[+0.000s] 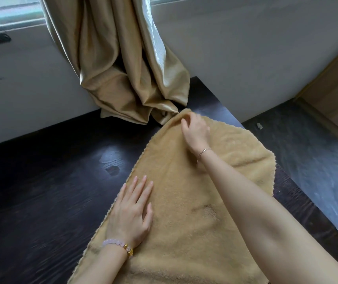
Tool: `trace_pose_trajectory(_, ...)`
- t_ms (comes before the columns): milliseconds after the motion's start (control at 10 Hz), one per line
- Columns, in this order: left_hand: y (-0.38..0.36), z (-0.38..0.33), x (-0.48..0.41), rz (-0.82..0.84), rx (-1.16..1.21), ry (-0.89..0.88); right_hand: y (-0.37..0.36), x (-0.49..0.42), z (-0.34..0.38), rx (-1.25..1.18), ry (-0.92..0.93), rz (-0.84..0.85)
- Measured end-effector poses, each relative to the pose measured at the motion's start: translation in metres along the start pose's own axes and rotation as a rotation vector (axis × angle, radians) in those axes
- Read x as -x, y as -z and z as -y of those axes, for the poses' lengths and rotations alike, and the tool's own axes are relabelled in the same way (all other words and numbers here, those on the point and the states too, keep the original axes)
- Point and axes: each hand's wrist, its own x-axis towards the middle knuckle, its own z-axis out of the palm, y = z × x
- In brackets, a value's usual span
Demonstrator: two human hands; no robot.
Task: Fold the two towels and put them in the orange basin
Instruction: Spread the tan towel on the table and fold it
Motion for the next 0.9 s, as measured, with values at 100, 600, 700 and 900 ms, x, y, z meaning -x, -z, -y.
trace_pose_trajectory(100,0.001,-0.001,-0.001,-0.014,0.028,-0.011,0.011,-0.029,0.007,-0.150,-0.201,0.005)
trace_pose_trajectory(600,0.001,0.000,-0.002,-0.020,0.020,-0.004,0.020,-0.050,-0.008,-0.407,-0.176,0.222)
trace_pose_trajectory(700,0.002,-0.001,-0.001,-0.024,0.025,0.004,0.031,-0.048,-0.007,-0.344,-0.058,0.127)
trace_pose_trajectory(900,0.002,0.000,-0.001,-0.028,0.025,0.004,0.036,-0.057,0.003,-0.438,-0.040,0.073)
